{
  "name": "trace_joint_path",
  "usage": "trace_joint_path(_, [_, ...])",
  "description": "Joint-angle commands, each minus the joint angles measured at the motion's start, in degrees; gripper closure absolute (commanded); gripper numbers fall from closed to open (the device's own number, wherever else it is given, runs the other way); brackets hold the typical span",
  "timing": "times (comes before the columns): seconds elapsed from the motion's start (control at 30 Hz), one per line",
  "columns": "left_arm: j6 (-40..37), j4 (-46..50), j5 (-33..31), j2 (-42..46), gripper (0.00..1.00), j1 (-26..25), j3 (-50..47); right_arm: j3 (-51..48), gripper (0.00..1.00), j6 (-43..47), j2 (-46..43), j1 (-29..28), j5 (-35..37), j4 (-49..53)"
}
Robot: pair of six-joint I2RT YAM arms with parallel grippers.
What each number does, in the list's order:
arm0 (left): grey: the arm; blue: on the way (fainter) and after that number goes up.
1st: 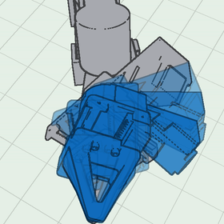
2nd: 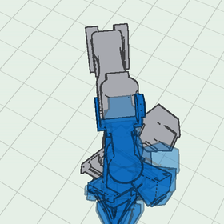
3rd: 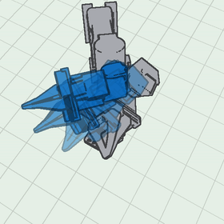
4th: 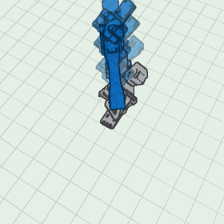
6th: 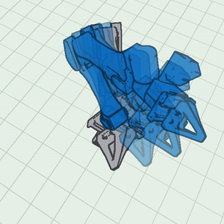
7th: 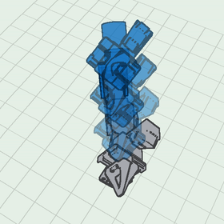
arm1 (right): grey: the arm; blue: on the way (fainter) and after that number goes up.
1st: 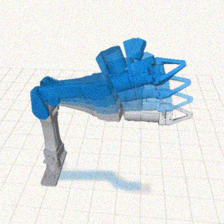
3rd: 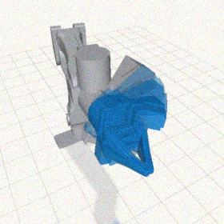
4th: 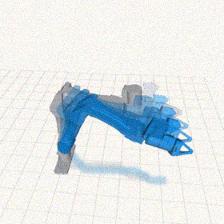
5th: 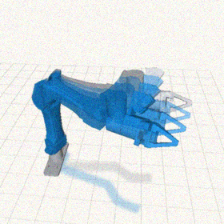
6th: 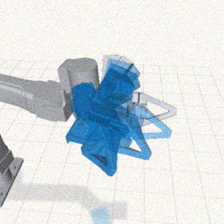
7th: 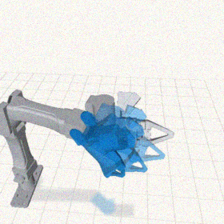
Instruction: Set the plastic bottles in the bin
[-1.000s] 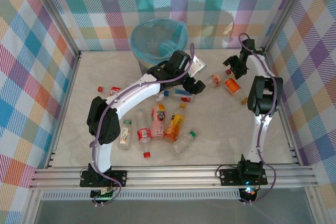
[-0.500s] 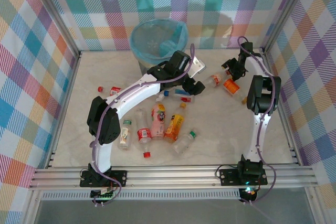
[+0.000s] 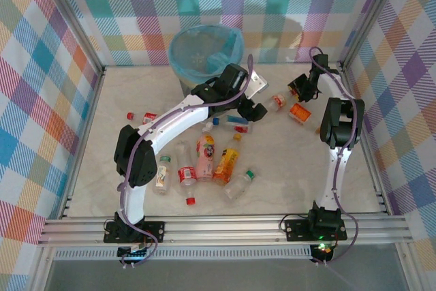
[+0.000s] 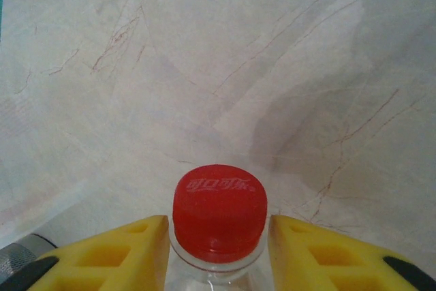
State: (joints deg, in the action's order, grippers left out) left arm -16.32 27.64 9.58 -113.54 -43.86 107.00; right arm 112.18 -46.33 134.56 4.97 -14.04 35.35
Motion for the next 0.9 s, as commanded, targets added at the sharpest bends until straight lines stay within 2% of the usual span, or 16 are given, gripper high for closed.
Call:
trace_joint_path(0.0, [-1.26, 1.45, 0.18, -0.42, 0.11, -0.56, 1.98, 0.22, 0.60, -0.52, 1.49, 0.74, -0.64, -0.55])
trace_joint_path(0.43, [-1.27, 1.72, -0.60, -0.28, 0.11, -0.49, 3.58, -0.50, 0.72, -0.14, -0.34, 1.44, -1.13, -2.63])
trace_joint_path(0.73, [2.77, 2.51, -4.28, 0.95, 0.11, 0.26, 7.93, -5.78, 0.81, -1.82, -11.33, -0.18, -0.43, -11.64])
trace_joint_path(0.87, [5.33, 1.81, -4.97, 3.39, 0.11, 0.61, 7.99, -5.70, 0.84, -0.85, -15.72, -1.81, 2.88, -11.89])
